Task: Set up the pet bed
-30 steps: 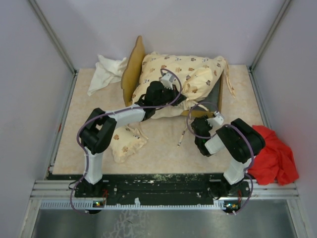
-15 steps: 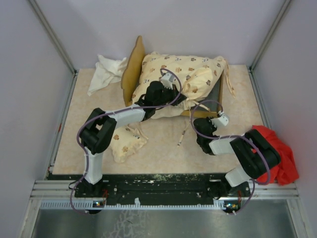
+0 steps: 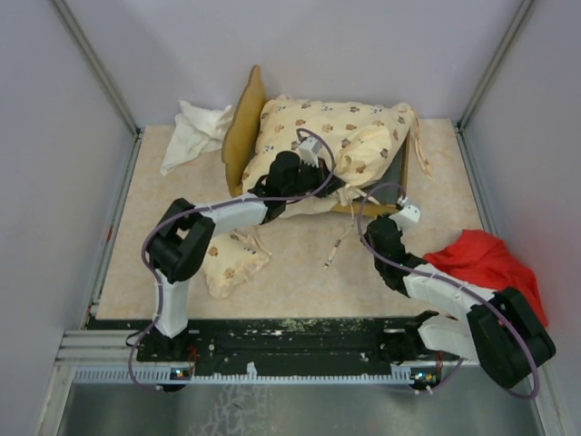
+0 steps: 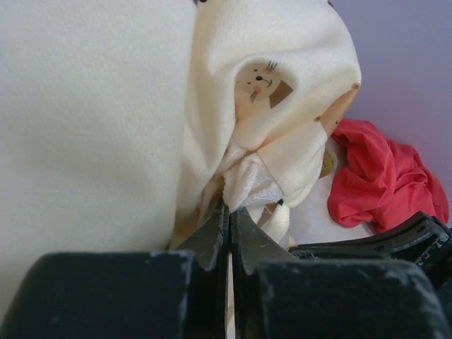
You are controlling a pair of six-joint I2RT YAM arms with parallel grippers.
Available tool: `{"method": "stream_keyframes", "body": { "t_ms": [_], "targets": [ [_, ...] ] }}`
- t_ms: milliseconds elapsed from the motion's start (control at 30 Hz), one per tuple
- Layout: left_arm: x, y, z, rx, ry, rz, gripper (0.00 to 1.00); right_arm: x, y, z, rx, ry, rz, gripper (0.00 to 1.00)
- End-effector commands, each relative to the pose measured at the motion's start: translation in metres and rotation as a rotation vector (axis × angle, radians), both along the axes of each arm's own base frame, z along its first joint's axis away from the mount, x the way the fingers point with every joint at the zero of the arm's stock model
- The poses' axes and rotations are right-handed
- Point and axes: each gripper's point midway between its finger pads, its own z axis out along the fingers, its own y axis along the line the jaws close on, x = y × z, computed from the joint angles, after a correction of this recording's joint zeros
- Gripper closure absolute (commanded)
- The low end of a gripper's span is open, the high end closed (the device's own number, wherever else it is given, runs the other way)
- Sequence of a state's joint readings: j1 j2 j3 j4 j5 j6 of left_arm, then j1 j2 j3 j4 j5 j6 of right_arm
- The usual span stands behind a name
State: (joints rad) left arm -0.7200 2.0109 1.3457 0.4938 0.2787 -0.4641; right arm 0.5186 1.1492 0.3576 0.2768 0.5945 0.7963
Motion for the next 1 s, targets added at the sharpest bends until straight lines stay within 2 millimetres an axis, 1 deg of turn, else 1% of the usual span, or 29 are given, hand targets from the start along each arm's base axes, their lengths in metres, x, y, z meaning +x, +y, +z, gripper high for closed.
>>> {"method": "stream_keyframes", "body": {
  "t_ms": [0, 133, 200, 233, 367, 467, 533, 600, 667, 733, 833, 867, 967],
  "targets": [
    [-0.019, -0.011, 0.026, -0.038, -0.052, -0.073, 0.95, -0.027, 0.017, -0.006, -0.055, 0.077, 0.233, 1.00],
    [-0.030, -0.007, 0.037, -0.048, -0.039, -0.085, 0.77, -0.049, 0.024, -0.012, -0.041, 0.104, 0.334, 1.00],
    [-0.042, -0.002, 0.037, -0.038, -0.040, -0.110, 0.71, -0.054, 0.027, -0.004, -0.027, 0.083, 0.365, 1.00],
    [-0.049, 0.001, 0.036, -0.032, -0.044, -0.116, 0.70, -0.055, 0.028, -0.001, -0.023, 0.073, 0.374, 1.00],
    [-0.084, 0.020, 0.022, -0.022, -0.054, -0.172, 0.67, -0.056, 0.031, 0.016, -0.005, 0.040, 0.387, 1.00],
    [-0.111, 0.027, 0.010, -0.009, -0.045, -0.236, 0.65, -0.055, 0.031, 0.025, 0.010, 0.019, 0.383, 1.00],
    [-0.128, 0.025, 0.005, 0.002, -0.053, -0.284, 0.64, -0.054, 0.032, 0.029, 0.024, 0.008, 0.379, 1.00],
    [-0.144, 0.018, -0.001, 0.008, -0.065, -0.342, 0.63, -0.054, 0.033, 0.030, 0.039, 0.012, 0.370, 1.00],
    [-0.154, 0.010, -0.009, 0.016, -0.062, -0.383, 0.63, -0.052, 0.034, 0.033, 0.049, 0.004, 0.369, 1.00],
    [-0.155, 0.006, -0.019, 0.032, -0.051, -0.384, 0.63, -0.052, 0.033, 0.034, 0.050, -0.001, 0.359, 1.00],
    [-0.138, 0.008, -0.038, 0.093, -0.032, -0.300, 0.63, -0.048, 0.020, 0.031, 0.005, 0.010, 0.294, 1.00],
    [-0.133, 0.010, -0.048, 0.125, -0.023, -0.274, 0.63, -0.048, 0.018, 0.029, -0.007, 0.017, 0.287, 1.00],
    [-0.130, 0.012, -0.073, 0.170, 0.016, -0.258, 0.63, -0.047, 0.024, 0.033, 0.005, 0.007, 0.318, 1.00]
  ]
}}
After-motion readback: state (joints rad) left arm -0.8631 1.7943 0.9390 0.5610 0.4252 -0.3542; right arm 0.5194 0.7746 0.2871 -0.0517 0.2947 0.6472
